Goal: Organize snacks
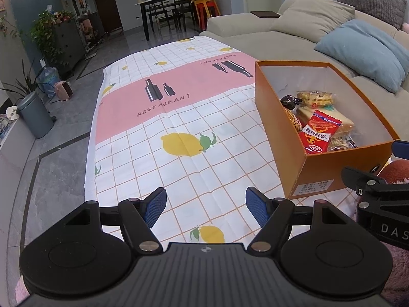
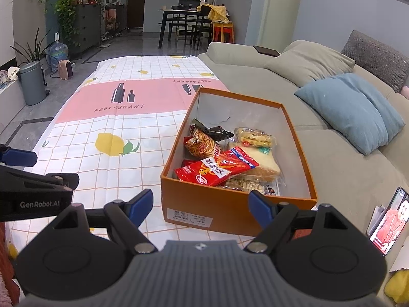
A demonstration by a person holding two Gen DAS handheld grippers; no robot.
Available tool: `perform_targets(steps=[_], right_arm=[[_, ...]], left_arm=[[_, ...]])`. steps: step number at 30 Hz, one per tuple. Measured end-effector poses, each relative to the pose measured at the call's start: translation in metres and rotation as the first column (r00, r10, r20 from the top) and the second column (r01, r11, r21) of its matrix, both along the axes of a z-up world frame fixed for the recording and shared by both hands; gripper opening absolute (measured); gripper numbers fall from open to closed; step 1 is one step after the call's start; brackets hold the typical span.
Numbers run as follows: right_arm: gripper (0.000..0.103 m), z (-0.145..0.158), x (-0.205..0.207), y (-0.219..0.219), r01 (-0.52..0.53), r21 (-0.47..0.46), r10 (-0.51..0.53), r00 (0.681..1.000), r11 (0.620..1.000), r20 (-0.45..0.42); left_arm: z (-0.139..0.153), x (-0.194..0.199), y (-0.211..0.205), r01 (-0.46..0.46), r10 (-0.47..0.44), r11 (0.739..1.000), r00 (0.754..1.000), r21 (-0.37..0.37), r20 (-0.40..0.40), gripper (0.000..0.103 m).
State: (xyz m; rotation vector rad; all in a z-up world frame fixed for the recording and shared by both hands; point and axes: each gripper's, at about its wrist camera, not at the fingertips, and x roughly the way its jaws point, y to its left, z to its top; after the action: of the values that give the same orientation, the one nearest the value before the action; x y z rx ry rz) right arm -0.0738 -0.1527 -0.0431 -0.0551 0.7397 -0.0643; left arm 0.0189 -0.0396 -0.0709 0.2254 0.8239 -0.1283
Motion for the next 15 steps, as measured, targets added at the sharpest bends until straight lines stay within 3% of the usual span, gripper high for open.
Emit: perform_targets(steps=[15], right_arm=[[0.081,-0.0003,0.0009,0.0013,-0.003,-0.008,0.003,1.000,1.000,-0.006]], left_arm=[[0.0039,-0.0021,0.0009,0.003,-0.003,1.000,1.000,-0.013,0.015,0.078]])
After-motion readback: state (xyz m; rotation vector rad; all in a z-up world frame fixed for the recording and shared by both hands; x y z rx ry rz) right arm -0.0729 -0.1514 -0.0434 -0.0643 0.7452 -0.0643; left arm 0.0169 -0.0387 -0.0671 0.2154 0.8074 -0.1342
